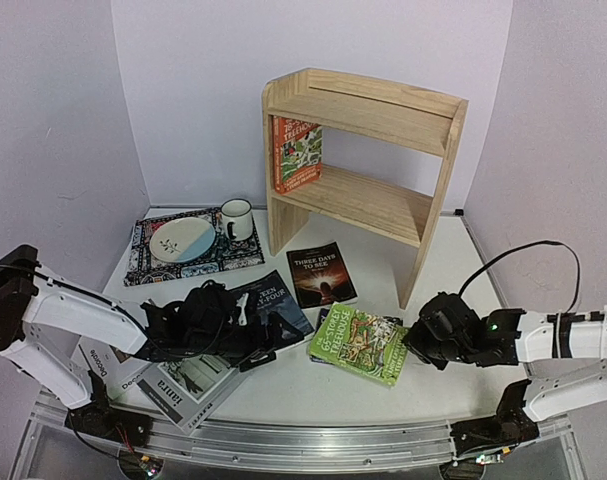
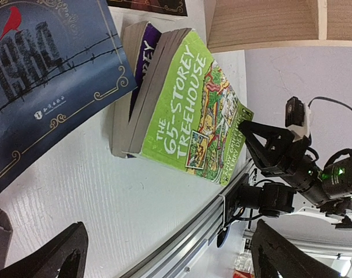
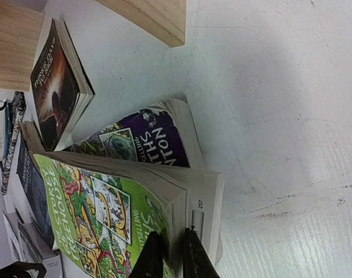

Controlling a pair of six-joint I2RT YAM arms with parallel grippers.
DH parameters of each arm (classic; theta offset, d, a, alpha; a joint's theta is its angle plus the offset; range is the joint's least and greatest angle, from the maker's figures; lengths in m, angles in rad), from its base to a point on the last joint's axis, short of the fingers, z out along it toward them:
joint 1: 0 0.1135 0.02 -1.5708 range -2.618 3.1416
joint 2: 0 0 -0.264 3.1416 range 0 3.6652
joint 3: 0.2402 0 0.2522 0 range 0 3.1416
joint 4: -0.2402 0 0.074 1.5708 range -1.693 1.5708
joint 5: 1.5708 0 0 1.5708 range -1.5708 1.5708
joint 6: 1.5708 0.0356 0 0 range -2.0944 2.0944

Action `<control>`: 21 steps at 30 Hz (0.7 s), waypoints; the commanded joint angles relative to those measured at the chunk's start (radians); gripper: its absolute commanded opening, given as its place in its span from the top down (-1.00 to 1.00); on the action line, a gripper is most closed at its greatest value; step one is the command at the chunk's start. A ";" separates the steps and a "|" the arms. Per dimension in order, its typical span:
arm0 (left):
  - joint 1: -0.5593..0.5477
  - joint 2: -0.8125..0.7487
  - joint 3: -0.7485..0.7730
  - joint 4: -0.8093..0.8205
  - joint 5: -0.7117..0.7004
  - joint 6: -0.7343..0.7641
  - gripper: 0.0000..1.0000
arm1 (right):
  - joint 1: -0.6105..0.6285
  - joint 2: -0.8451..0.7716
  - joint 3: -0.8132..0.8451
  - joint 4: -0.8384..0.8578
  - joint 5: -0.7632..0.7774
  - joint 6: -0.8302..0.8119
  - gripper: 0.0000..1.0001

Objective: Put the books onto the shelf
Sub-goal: Adjust the book pile.

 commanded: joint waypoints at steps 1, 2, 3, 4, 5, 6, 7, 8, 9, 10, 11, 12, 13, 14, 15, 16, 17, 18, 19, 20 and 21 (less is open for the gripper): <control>-0.005 0.024 -0.034 0.150 -0.016 -0.106 -0.99 | 0.011 -0.023 0.018 0.029 0.013 0.078 1.00; -0.008 0.034 -0.031 0.161 -0.013 -0.113 -0.99 | 0.012 -0.017 0.021 0.036 0.005 0.082 1.00; -0.010 0.048 -0.024 0.168 -0.006 -0.118 -0.99 | 0.015 -0.005 0.026 0.050 -0.009 0.082 1.00; -0.013 0.058 -0.017 0.177 -0.002 -0.119 -0.99 | 0.017 0.009 0.031 0.063 -0.034 0.078 0.99; -0.015 0.069 -0.012 0.188 0.003 -0.119 -0.99 | 0.017 0.026 0.039 0.071 -0.066 0.075 0.98; -0.016 0.078 -0.009 0.199 0.007 -0.119 -0.99 | 0.018 0.042 0.050 0.076 -0.099 0.068 0.96; -0.016 0.086 -0.009 0.208 0.011 -0.118 -0.99 | 0.021 0.054 0.060 0.081 -0.126 0.055 0.92; -0.016 0.093 -0.012 0.217 0.013 -0.118 -0.99 | 0.025 0.063 0.069 0.084 -0.146 0.039 0.86; -0.015 0.100 -0.017 0.227 0.014 -0.121 -0.99 | 0.032 0.066 0.077 0.082 -0.158 0.023 0.74; -0.015 0.108 -0.022 0.240 0.014 -0.125 -0.99 | 0.038 0.065 0.080 0.080 -0.165 0.010 0.63; -0.016 0.114 -0.027 0.258 0.013 -0.130 -0.99 | 0.041 0.063 0.077 0.079 -0.172 0.003 0.52; -0.015 0.123 -0.033 0.277 0.013 -0.135 -0.99 | 0.044 0.061 0.072 0.080 -0.181 -0.006 0.41; -0.016 0.132 -0.035 0.301 0.013 -0.139 -0.99 | 0.045 0.060 0.069 0.080 -0.193 -0.018 0.27; -0.016 0.142 -0.034 0.319 0.013 -0.143 -0.99 | 0.045 0.059 0.070 0.079 -0.204 -0.041 0.12; -0.015 0.151 -0.033 0.331 0.014 -0.146 -0.99 | 0.045 0.057 0.077 0.072 -0.209 -0.070 -0.10; -0.015 0.164 -0.028 0.341 0.017 -0.146 -0.99 | 0.045 0.053 0.085 0.050 -0.206 -0.108 -0.27; -0.016 0.176 -0.022 0.350 0.021 -0.147 -0.99 | 0.045 0.047 0.097 0.017 -0.199 -0.146 -0.40; -0.016 0.188 -0.016 0.357 0.025 -0.148 -0.99 | 0.045 0.039 0.115 -0.030 -0.184 -0.184 -0.48; -0.016 0.198 -0.012 0.366 0.029 -0.148 -0.98 | 0.044 0.031 0.130 -0.070 -0.167 -0.222 -0.55; -0.016 0.205 -0.010 0.374 0.031 -0.148 -0.98 | 0.043 0.023 0.143 -0.104 -0.150 -0.257 -0.59; -0.016 0.211 -0.008 0.380 0.031 -0.144 -0.98 | 0.040 0.016 0.158 -0.142 -0.134 -0.293 -0.60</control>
